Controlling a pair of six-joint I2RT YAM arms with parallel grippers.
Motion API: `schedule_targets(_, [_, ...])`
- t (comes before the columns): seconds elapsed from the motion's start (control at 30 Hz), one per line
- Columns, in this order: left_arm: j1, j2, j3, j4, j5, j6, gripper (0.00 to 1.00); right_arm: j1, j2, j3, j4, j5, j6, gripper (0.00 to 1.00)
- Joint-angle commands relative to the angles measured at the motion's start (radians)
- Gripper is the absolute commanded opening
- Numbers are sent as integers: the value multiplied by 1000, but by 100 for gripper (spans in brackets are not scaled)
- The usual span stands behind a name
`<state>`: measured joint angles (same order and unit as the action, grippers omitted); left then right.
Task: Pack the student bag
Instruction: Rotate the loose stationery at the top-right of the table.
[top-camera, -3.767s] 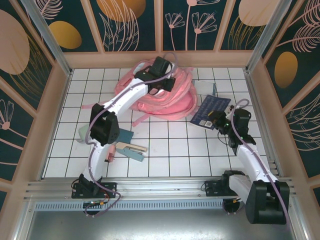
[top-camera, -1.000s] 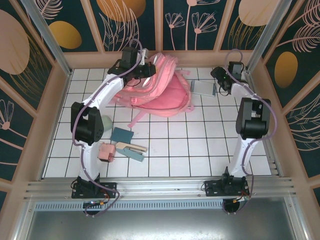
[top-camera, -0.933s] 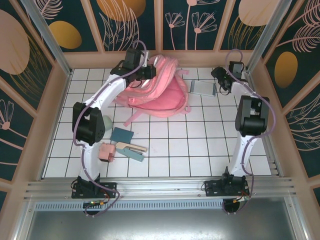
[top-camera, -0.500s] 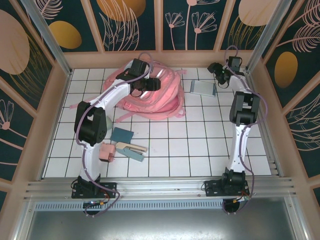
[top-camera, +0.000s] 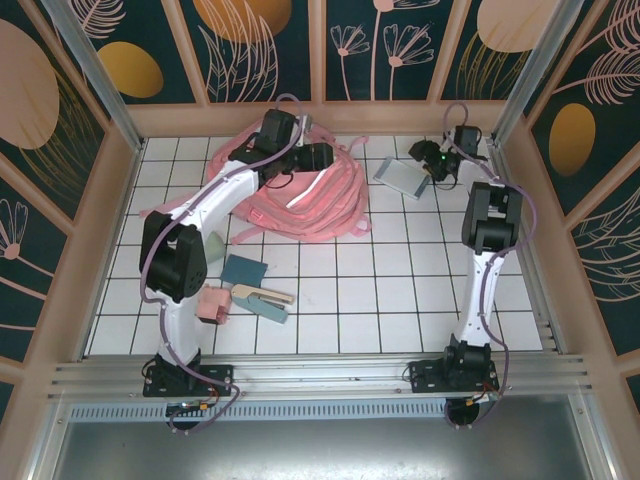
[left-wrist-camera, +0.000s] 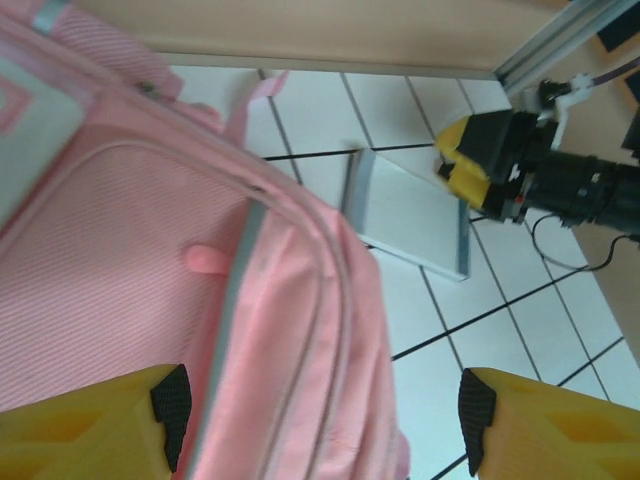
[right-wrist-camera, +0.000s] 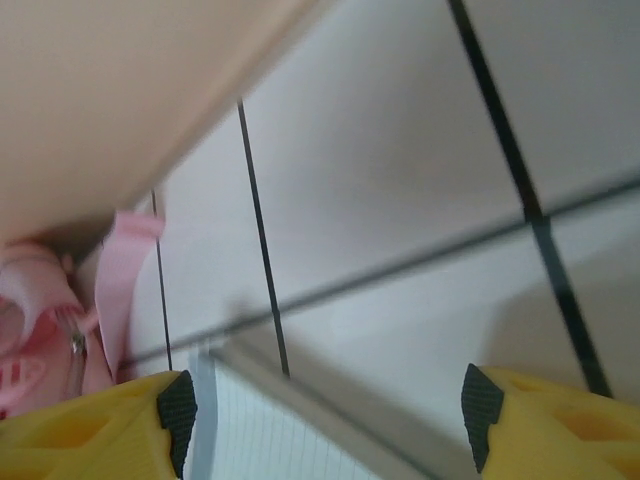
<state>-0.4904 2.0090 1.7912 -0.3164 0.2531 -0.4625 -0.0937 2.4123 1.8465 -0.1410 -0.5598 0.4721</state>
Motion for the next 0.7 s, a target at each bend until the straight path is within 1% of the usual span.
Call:
schedule_targets(0.0, [-49,67,28,10,14,-33,73,37,-103,-204,-40,-41,18,72])
schedule_targets(0.13, [-101,161,67,66,67,-94,73,69,-218,-400,25,-13,21,70])
schedule_targets(0.2, [-107,215,112,73,71,-114,72,74,-262,-456,42,36,20,70])
schedule_targets(0.27, [-108,270,176,52,59,-108,72,67,-284,-473,48,67,25,69])
schedule_targets(0.43, [-106,420,371,-44,-26,-61,71,43,-276,-395,-4,221,18,69])
schedule_targets(0.53, [-106,493,450,-67,-25,-71,69,30,-238,-309,-50,289,13,69])
schedule_targets(0.6, [-106,524,475,-69,-19,-86,69,24,-213,-248,-93,304,-4,69])
schedule_targets(0.67, [-106,547,495,-69,-14,-91,67,23,-193,-189,-155,348,-26,68])
